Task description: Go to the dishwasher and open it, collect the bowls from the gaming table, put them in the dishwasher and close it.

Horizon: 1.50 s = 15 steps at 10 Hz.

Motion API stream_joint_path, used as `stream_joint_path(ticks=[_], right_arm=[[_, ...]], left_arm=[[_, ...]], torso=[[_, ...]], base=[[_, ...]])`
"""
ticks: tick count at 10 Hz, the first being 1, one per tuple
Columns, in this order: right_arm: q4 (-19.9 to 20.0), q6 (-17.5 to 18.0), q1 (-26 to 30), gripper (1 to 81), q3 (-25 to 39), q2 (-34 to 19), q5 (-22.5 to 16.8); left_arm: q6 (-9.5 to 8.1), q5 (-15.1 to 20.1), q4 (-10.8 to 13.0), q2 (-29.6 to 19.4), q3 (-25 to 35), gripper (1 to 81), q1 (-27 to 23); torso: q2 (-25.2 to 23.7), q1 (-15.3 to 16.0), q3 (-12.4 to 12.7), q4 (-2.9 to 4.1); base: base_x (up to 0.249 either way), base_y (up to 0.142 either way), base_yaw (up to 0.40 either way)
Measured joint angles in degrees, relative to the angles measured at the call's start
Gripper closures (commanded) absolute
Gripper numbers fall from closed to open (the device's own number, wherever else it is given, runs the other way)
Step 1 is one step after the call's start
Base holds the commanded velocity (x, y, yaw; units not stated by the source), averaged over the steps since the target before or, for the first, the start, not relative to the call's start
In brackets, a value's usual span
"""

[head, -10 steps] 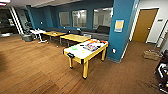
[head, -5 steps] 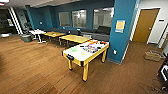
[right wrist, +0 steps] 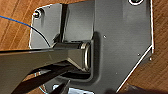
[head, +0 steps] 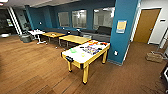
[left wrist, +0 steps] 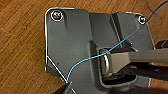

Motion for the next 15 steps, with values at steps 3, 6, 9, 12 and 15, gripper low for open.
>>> stream_joint_path(ticks=[3, 6, 9, 12, 15], right_arm=[[0.0, -0.1, -0.5, 1.0, -0.2, -0.1, 0.4], [0.0, -0.1, -1.2, 1.0, -0.3, 0.0, 0.5], [0.0, -0.1, -1.4, 1.0, -0.5, -0.1, 1.9], [0.0, -0.1, -1.4, 1.0, -0.4, 0.3, 1.9], [0.0, -0.1, -1.8, 1.0, -0.4, 0.2, 2.2]], left_arm=[[-0.11, -0.2, 0.0, 1.5, 0.0, 1.0, 0.2], [-0.13, -0.2, -0.1, 1.4, 0.0, 1.0, 0.3], [-0.13, -0.3, -0.1, 1.3, 0.2, 1.0, 0.2], [-0.15, -0.3, -0.1, 0.8, -0.1, 1.0, 0.2], [-0.13, -0.5, -0.1, 0.9, -0.1, 1.0, 0.2]], torso=[[0.0, 0.0, 0.0, 0.00], [0.0, 0.0, 0.0, 0.00], [0.0, 0.0, 0.0, 0.00], [0.0, 0.0, 0.0, 0.00], [0.0, 0.0, 0.0, 0.00]], base=[[0.154, 0.000, 0.000], [0.188, 0.028, 0.000], [0.183, 0.084, 0.000], [0.178, 0.084, 0.000], [0.159, 0.081, 0.000]])
